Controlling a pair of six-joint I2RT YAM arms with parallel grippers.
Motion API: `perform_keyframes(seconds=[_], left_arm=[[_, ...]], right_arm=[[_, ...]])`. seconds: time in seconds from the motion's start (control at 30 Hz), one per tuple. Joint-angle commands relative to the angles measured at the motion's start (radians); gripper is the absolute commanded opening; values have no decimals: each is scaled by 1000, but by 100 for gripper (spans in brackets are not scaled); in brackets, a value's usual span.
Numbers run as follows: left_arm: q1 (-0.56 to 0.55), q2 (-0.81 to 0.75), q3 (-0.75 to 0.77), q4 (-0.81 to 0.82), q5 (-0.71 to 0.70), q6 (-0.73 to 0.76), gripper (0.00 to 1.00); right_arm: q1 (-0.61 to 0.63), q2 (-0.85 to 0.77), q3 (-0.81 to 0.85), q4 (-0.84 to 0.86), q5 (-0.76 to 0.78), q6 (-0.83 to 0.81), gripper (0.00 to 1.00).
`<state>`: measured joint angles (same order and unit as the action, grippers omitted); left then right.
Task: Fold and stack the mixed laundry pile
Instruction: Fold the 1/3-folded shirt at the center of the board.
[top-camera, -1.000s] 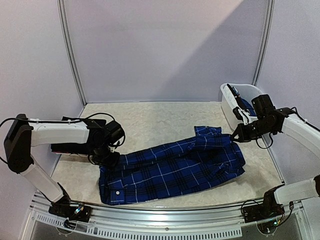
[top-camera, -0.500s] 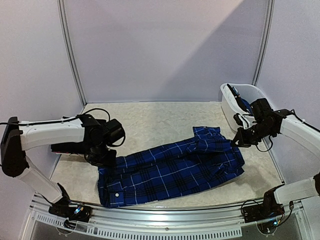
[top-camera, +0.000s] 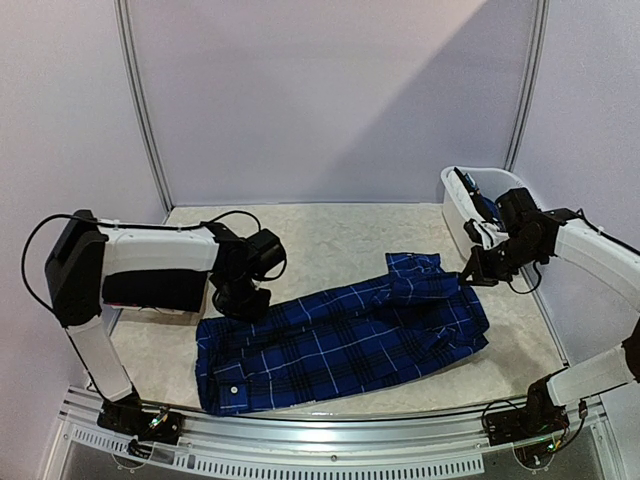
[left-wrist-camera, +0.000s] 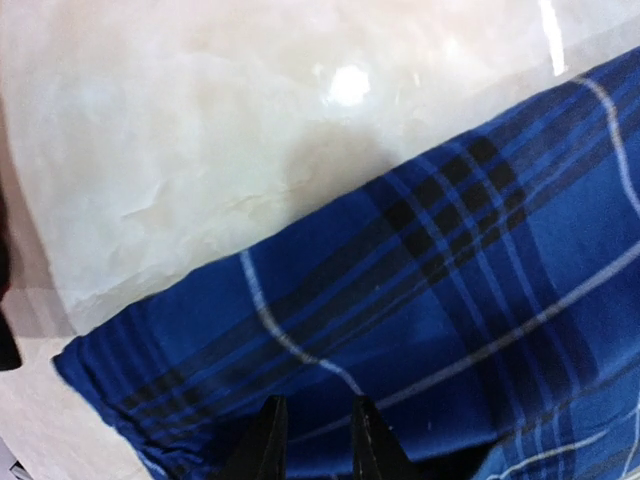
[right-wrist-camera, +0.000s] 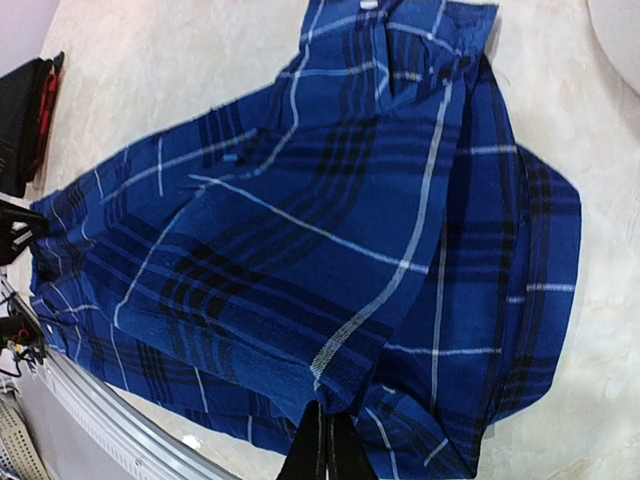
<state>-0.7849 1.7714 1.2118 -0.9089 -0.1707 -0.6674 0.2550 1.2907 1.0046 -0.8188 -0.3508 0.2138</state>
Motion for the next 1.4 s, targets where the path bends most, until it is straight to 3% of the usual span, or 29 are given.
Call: perform_keyframes(seconds=[0.0, 0.17, 0.43, 0.67, 0.9, 1.17, 1.37], left_arm=[[6, 52, -4, 62, 42, 29, 22], [13, 81, -45, 90, 67, 31, 21], [13, 31, -64, 102, 69, 12, 21], [13, -23, -35, 66, 48, 24, 23], [14, -33, -26, 59, 40, 45, 24], [15, 12, 33, 58, 54, 76, 25], [14, 31, 83, 43, 58, 98, 25]], right_arm=[[20, 36, 58, 36, -32, 52, 0], [129, 68, 119, 100, -15, 67, 0], [307, 282, 304, 122, 2, -3, 0], [422, 401, 312, 26, -80, -219, 9], [420, 387, 258, -210, -43, -230, 34], [257, 188, 235, -76, -52, 106, 81], [81, 225, 298, -60, 15, 247, 89]])
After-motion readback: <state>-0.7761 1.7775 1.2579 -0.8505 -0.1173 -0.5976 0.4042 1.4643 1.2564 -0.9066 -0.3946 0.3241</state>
